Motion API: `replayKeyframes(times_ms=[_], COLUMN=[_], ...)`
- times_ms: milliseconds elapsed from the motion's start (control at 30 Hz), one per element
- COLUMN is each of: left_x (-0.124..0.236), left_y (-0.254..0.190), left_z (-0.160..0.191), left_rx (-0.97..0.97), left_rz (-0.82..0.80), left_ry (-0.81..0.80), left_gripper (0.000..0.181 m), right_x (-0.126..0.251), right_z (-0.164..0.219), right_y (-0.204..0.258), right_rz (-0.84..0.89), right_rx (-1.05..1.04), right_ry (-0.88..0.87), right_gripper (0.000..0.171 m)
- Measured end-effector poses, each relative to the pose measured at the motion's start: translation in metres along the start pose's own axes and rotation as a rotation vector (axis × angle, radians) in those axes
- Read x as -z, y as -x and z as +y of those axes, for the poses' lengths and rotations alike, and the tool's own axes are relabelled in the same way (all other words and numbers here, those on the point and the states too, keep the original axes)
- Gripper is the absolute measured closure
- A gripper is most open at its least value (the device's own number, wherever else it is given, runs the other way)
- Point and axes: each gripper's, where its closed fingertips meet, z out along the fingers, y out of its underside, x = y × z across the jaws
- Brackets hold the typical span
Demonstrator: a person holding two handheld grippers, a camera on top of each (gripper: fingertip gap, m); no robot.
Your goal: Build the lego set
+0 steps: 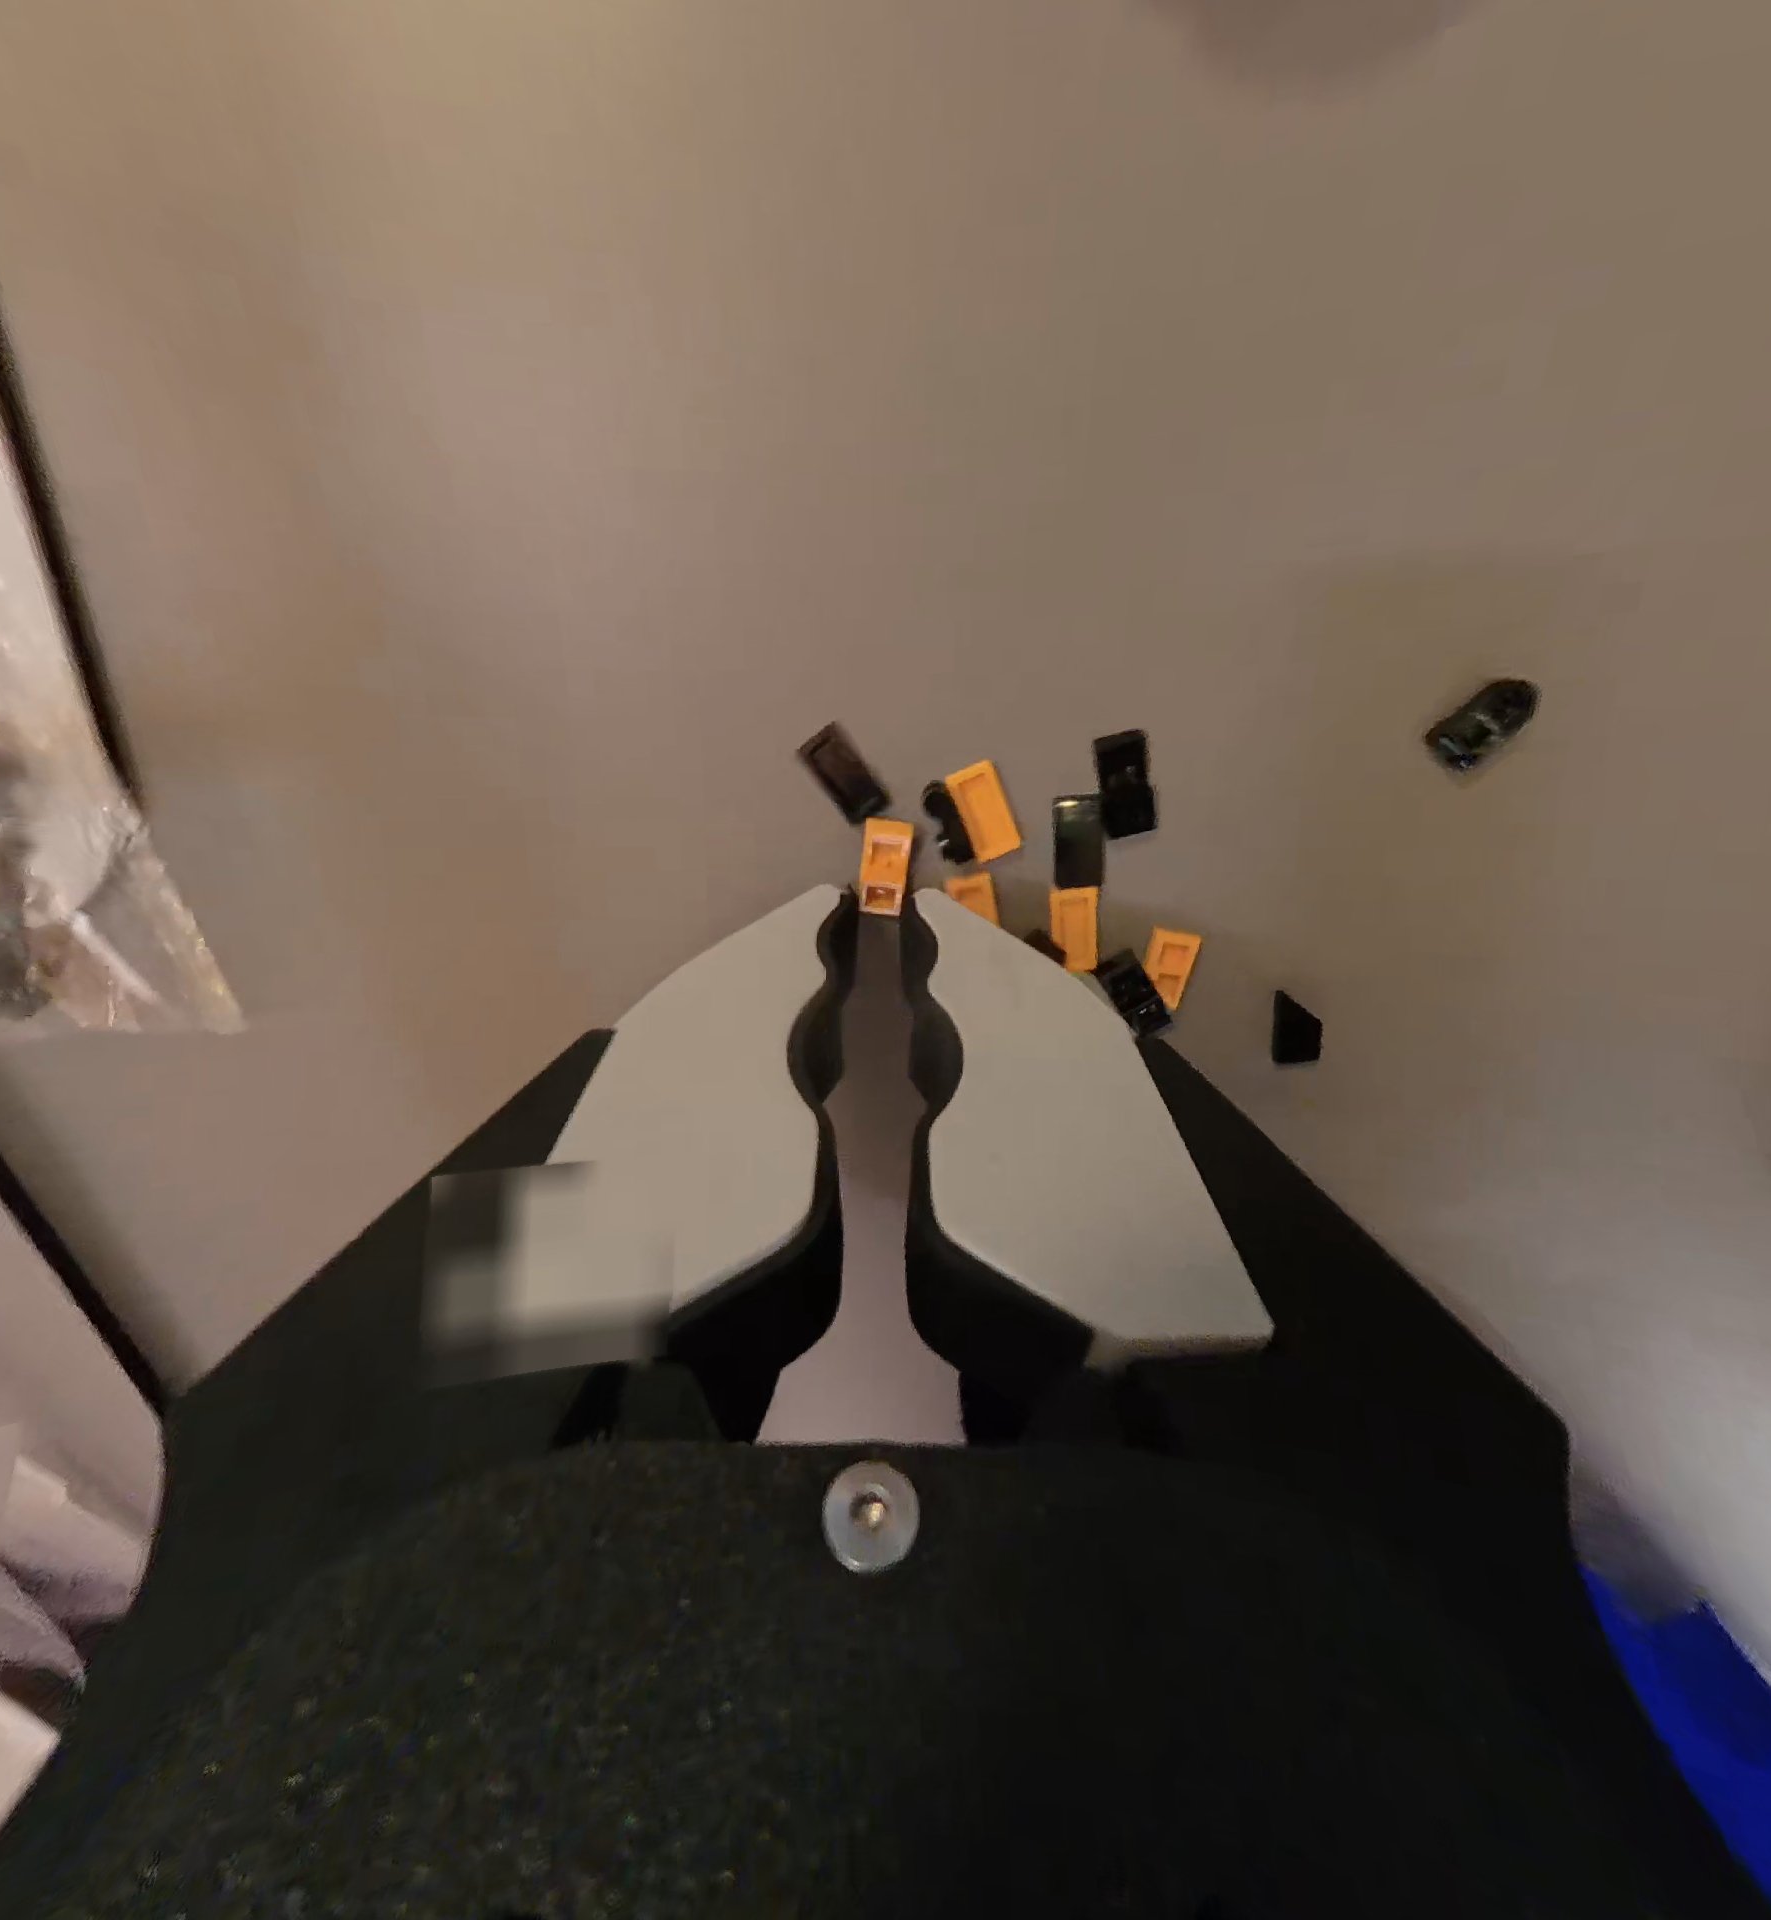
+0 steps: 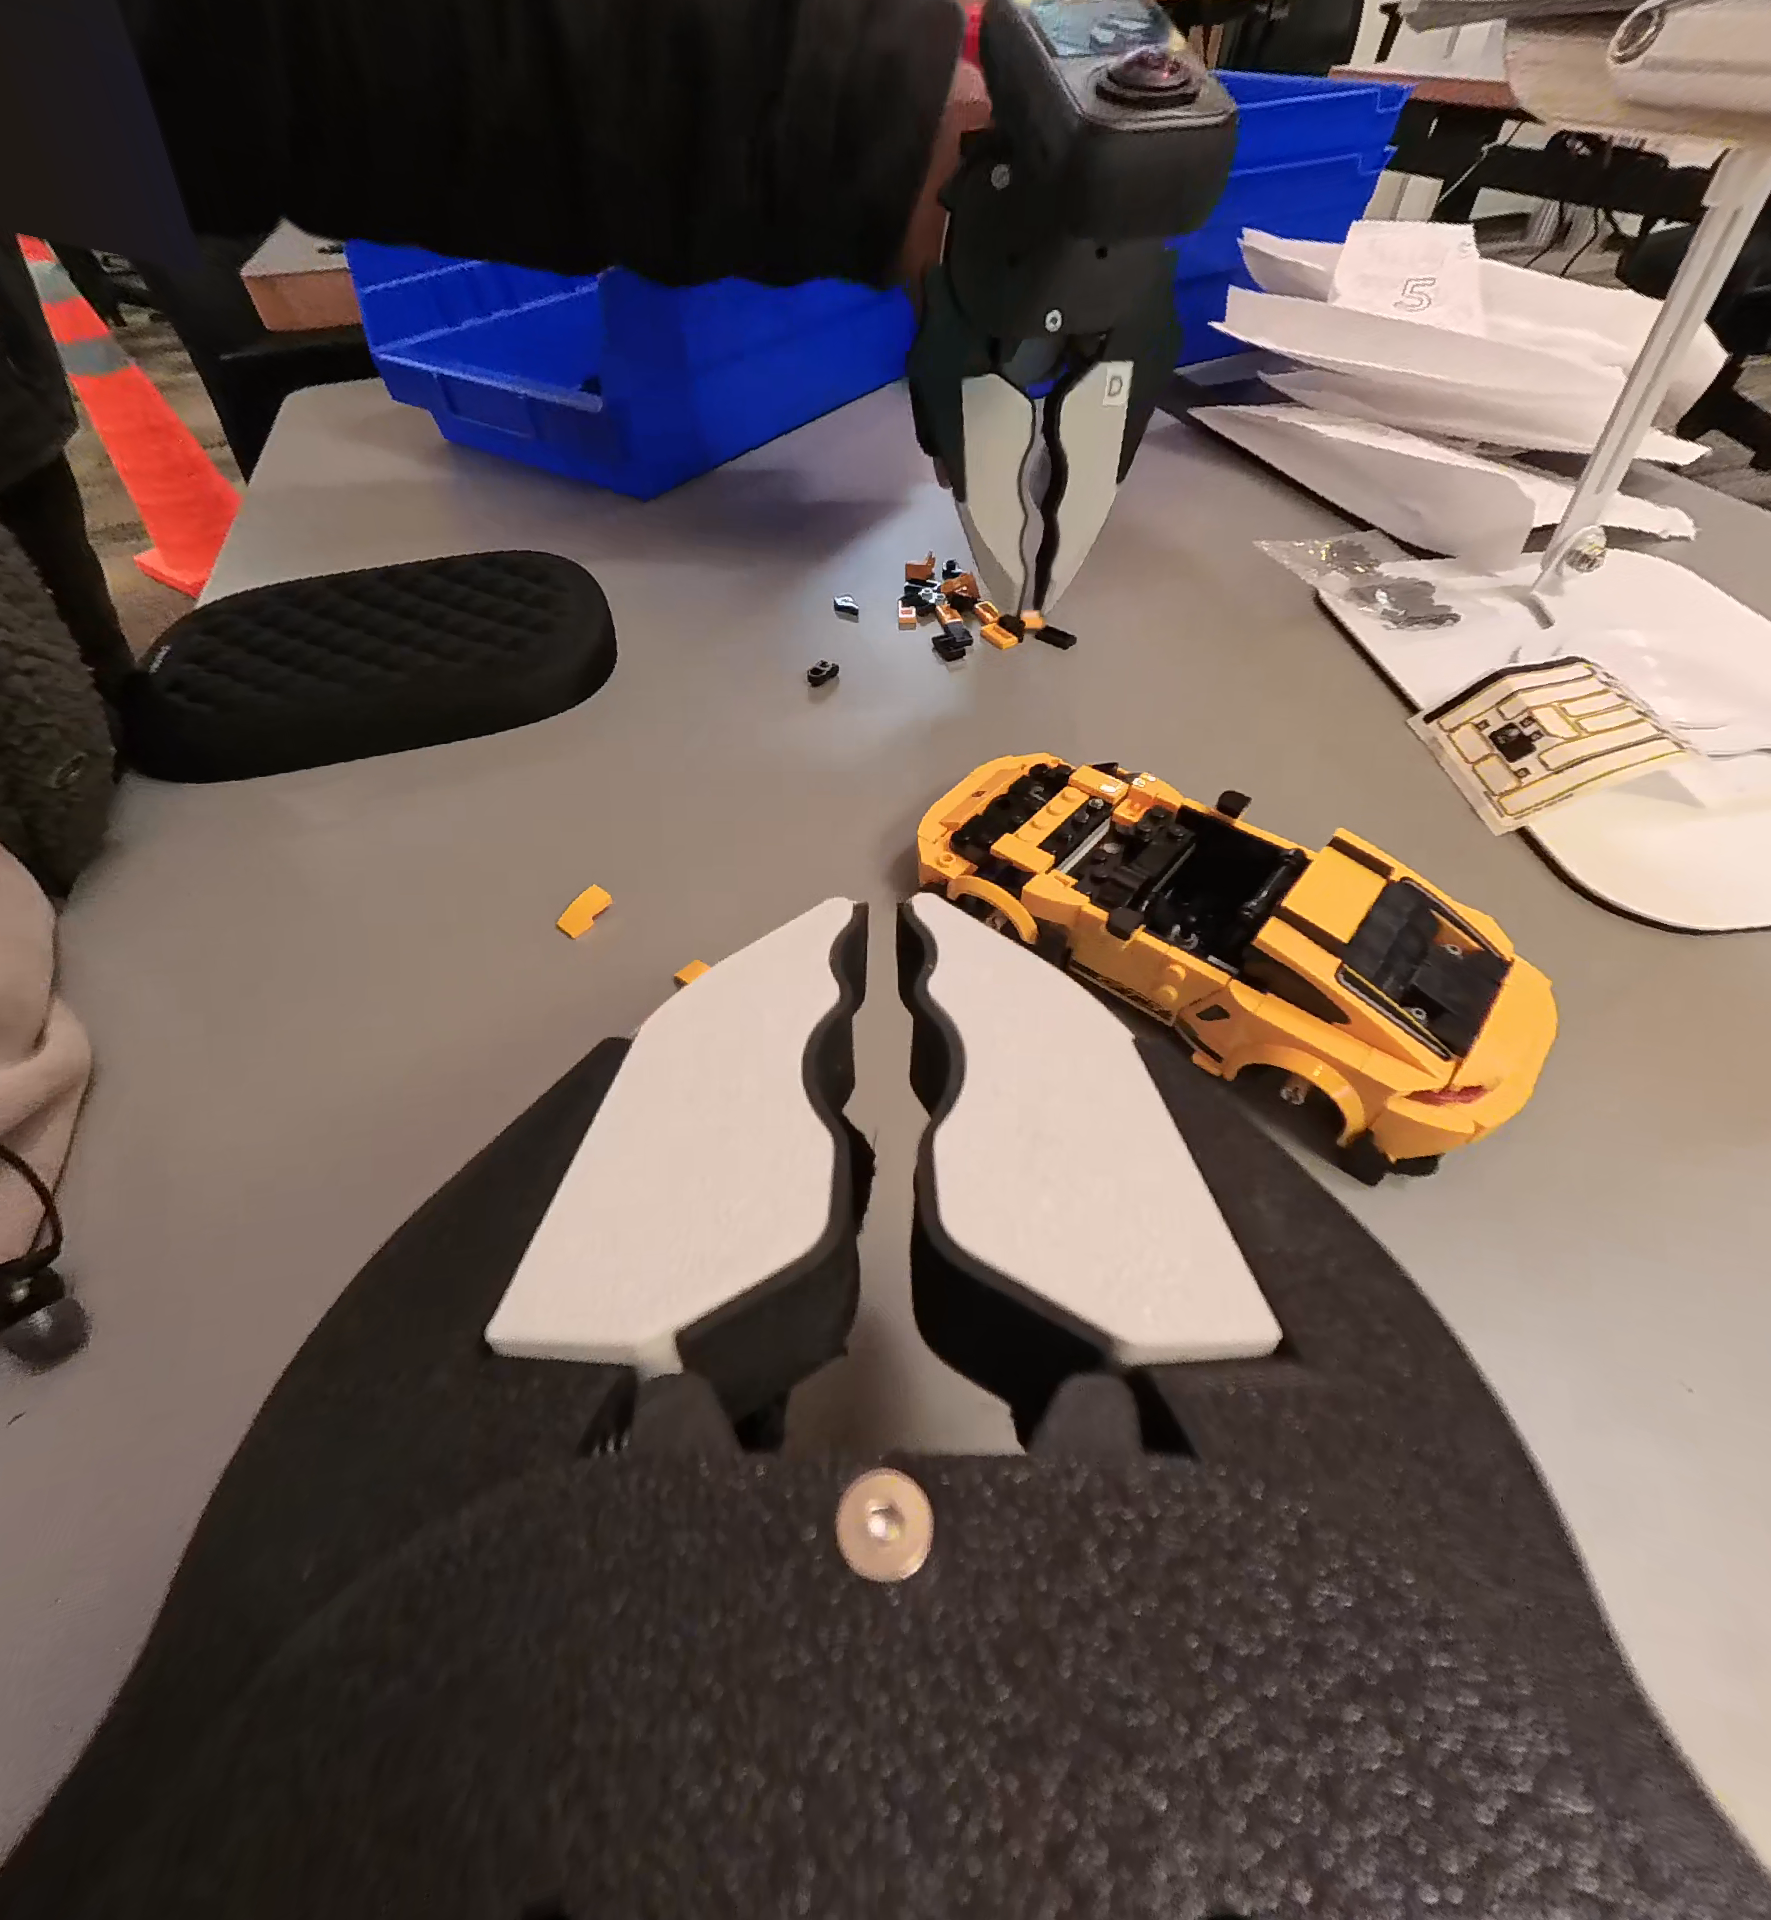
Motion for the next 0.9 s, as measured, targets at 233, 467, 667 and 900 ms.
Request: replayKeyframes(times_ms=[233, 467, 667, 900], left_x=[0.062, 0.117, 0.127, 0.131], left_y=[-0.041, -0.12, -0.145, -0.151], left_z=[-0.075, -0.191, -0.221, -0.22], left_rx=[0.342, 0.302, 0.214, 0.192], left_rz=[0.081, 0.17, 0.182, 0.187], left_ry=[-0.67, -1.389, -1.467, -1.479], left_gripper=[0.174, 0.174, 0.174, 0.174], right_x=[-0.002, -0.017, -0.012, -0.01], right_z=[-0.011, -0.063, -0.084, -0.092], right_y=[0.005, 0.03, 0.049, 0.058], right_rz=[0.013, -0.023, -0.089, -0.103], right_rx=[0.021, -0.097, -0.128, -0.095], right_ry=[-0.021, -0.166, -0.248, -0.268], right_gripper=[0.166, 0.155, 0.157, 0.16])
